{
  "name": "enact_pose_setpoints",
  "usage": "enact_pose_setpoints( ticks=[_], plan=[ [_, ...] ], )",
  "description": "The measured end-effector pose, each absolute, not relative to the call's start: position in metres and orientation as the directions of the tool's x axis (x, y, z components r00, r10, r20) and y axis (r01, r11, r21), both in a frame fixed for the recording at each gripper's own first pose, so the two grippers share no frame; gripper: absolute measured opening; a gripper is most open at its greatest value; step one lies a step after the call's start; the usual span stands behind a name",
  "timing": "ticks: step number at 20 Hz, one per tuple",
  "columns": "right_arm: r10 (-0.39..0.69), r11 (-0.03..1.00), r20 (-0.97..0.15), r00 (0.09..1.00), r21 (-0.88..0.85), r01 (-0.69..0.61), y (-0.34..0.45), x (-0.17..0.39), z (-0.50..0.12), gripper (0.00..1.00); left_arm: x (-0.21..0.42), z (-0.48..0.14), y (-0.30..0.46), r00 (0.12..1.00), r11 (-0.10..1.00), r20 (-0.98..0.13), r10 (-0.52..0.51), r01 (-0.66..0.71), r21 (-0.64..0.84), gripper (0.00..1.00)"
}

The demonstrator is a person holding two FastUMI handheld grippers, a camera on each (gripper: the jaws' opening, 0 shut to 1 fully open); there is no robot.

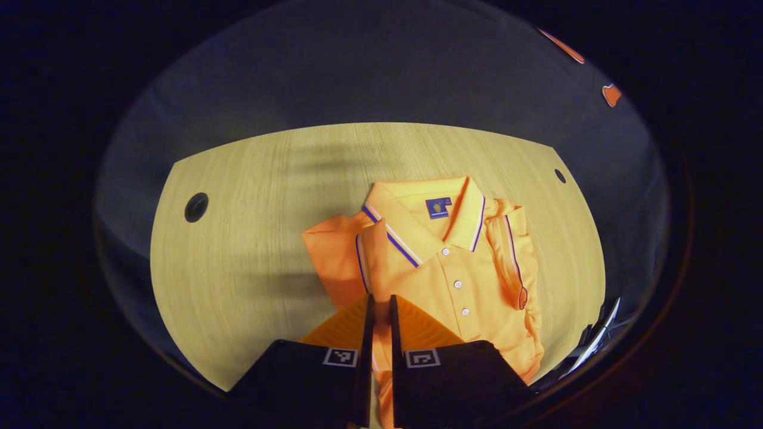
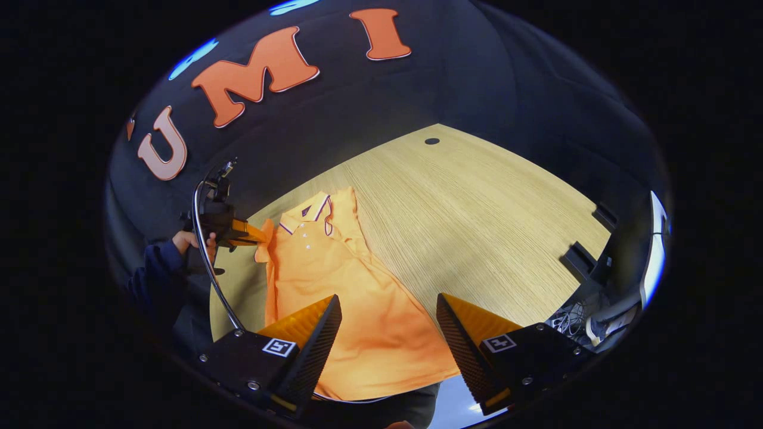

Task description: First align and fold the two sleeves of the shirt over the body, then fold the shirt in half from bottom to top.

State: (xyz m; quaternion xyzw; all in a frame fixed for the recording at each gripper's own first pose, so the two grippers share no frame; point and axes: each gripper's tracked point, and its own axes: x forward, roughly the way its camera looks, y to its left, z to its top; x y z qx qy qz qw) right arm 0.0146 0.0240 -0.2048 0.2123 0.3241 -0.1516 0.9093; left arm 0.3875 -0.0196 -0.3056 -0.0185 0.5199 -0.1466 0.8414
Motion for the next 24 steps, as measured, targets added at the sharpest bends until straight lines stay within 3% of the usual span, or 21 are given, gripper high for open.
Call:
enact_pose_setpoints(
  ticks=[4,6,8,9,10,11,12,13,14,20,21,23,24],
  plan=[
    [-0.151,0.849,-0.661,0.735,0.294,0.439,0.028,0.011,-0.209,0.98,0.386,-0.321,-0.04,0.375,0.941,-0.867,-0.329,0.207,-0.268,0.21],
    [-0.157,0.843,-0.668,0.728,0.293,0.451,0.028,0.009,-0.211,0.98,0.379,-0.326,-0.052,0.338,0.924,-0.863,-0.376,0.205,-0.322,0.29],
    [-0.162,0.835,-0.674,0.72,0.295,0.465,0.029,0.007,-0.21,0.98,0.376,-0.331,-0.056,0.324,0.917,-0.861,-0.392,0.213,-0.338,0.48],
    [-0.161,0.83,-0.676,0.719,0.301,0.469,0.03,0.007,-0.211,0.98,0.376,-0.332,-0.06,0.331,0.911,-0.851,-0.408,0.215,-0.353,0.5],
    [-0.157,0.827,-0.675,0.721,0.31,0.47,0.03,0.007,-0.21,0.98,0.375,-0.326,-0.065,0.329,0.9,-0.84,-0.431,0.222,-0.375,0.63],
    [-0.155,0.823,-0.678,0.718,0.313,0.474,0.031,0.006,-0.212,0.98,0.374,-0.323,-0.069,0.331,0.891,-0.829,-0.45,0.233,-0.391,0.7],
    [-0.149,0.821,-0.682,0.716,0.317,0.474,0.032,0.006,-0.213,0.98,0.372,-0.319,-0.076,0.328,0.876,-0.815,-0.477,0.25,-0.412,0.65],
    [-0.146,0.821,-0.687,0.712,0.318,0.474,0.032,0.006,-0.214,0.98,0.369,-0.315,-0.079,0.325,0.866,-0.806,-0.495,0.256,-0.429,0.74],
    [-0.137,0.824,-0.689,0.712,0.32,0.468,0.033,0.007,-0.213,0.98,0.367,-0.312,-0.083,0.325,0.854,-0.793,-0.516,0.261,-0.449,0.77],
    [-0.092,0.871,-0.682,0.726,0.298,0.39,0.028,0.009,-0.212,0.98,0.349,-0.304,-0.043,0.398,0.899,-0.807,-0.437,0.201,-0.388,0.81],
    [-0.079,0.88,-0.683,0.726,0.294,0.372,0.028,0.01,-0.212,0.98,0.341,-0.299,-0.035,0.411,0.906,-0.807,-0.423,0.195,-0.376,0.9],
    [-0.048,0.898,-0.692,0.72,0.286,0.335,0.029,0.012,-0.213,0.98,0.323,-0.292,-0.019,0.453,0.92,-0.801,-0.392,0.198,-0.339,0.87],
    [-0.035,0.906,-0.694,0.719,0.282,0.316,0.027,0.014,-0.213,0.98,0.316,-0.285,-0.014,0.47,0.925,-0.797,-0.38,0.201,-0.323,0.96]
  ],
)
